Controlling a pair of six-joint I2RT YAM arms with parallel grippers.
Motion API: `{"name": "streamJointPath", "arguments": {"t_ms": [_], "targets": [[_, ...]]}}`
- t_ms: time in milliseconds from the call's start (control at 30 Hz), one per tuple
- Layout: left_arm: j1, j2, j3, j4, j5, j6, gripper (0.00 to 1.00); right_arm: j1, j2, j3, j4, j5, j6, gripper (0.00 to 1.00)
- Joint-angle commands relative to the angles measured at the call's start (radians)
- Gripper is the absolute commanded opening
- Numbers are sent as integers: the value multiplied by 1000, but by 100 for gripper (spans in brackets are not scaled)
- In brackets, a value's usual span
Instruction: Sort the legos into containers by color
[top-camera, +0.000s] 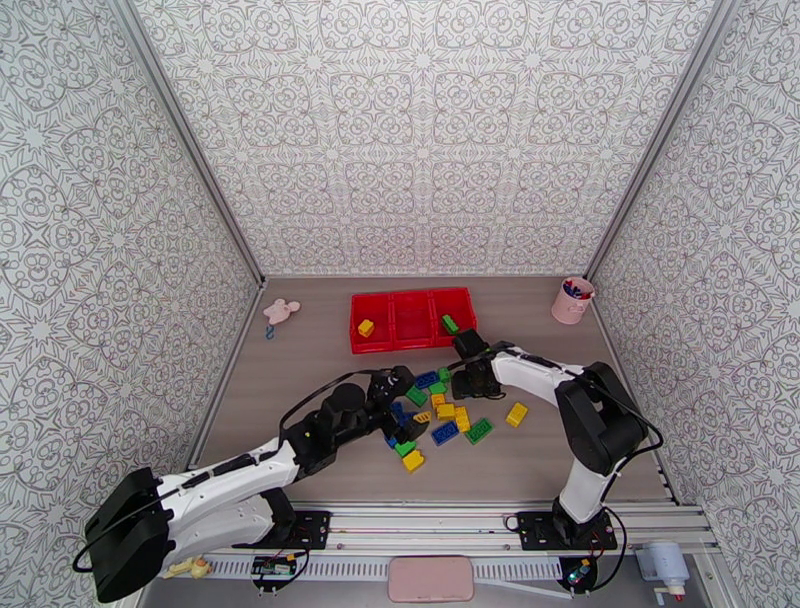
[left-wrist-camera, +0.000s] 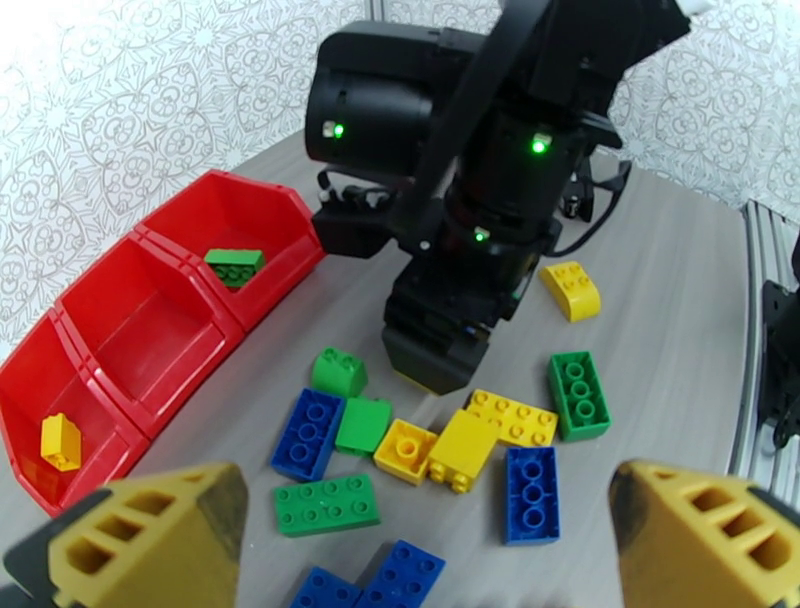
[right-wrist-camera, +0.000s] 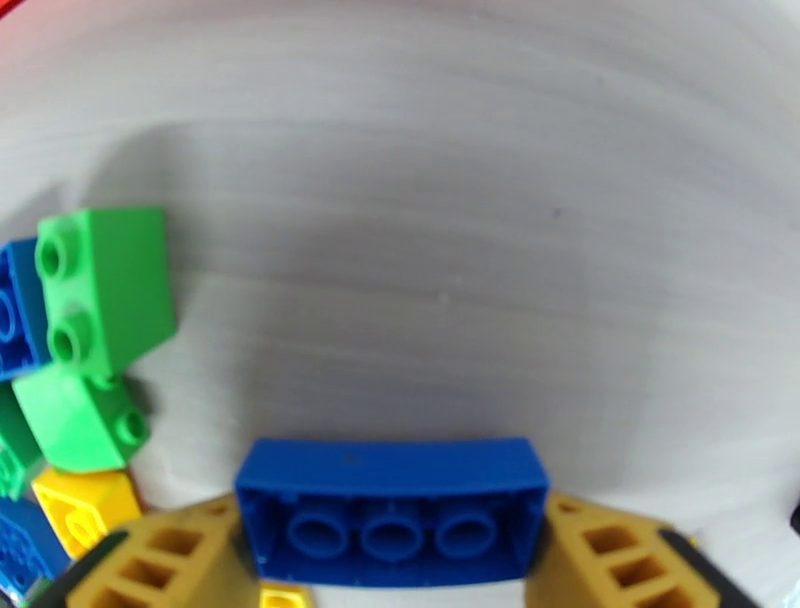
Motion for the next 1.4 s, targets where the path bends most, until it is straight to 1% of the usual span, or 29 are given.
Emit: {"name": "streamJointPath", "arguments": {"t_ms": [0, 67, 167, 233, 333, 433, 600, 700, 933, 1033, 1167, 1267, 1367], "targets": [[-5, 3, -25, 50, -47, -43, 100, 4, -47, 45, -31, -13, -2, 63], [6, -5, -41, 74, -73, -81, 100, 5, -70, 63, -36, -27, -14, 63], [22, -21, -60, 76, -97, -97, 100, 6, -102, 92, -16, -51, -35, 64], [35, -36, -68, 71, -108, -105, 100, 8, -110, 123, 11, -86, -79, 65], [49, -54, -71, 52, -120, -105, 100, 26, -88, 197, 21, -76, -156, 66], [56, -62, -74, 45, -144, -110, 100, 30, -46, 280, 49, -72, -201, 65], [57, -81, -86, 38, -211, -145, 100, 30, 86, 461, 80, -65, -247, 65], [64, -107, -94, 17, -258, -161, 100, 30, 167, 545, 129, -60, -258, 65], [96, -154, -84, -90, -258, -167, 100, 30, 345, 740, 167, -84, -248, 66], [95, -159, -71, -140, -277, -180, 100, 30, 398, 797, 162, -95, -246, 66], [95, -155, -62, -162, -290, -195, 100, 30, 447, 845, 161, -93, -242, 67], [112, -152, -50, -182, -294, -215, 100, 30, 460, 866, 157, -84, -245, 71], [129, -137, -33, -210, -272, -238, 100, 30, 441, 853, 156, -74, -243, 78]]}}
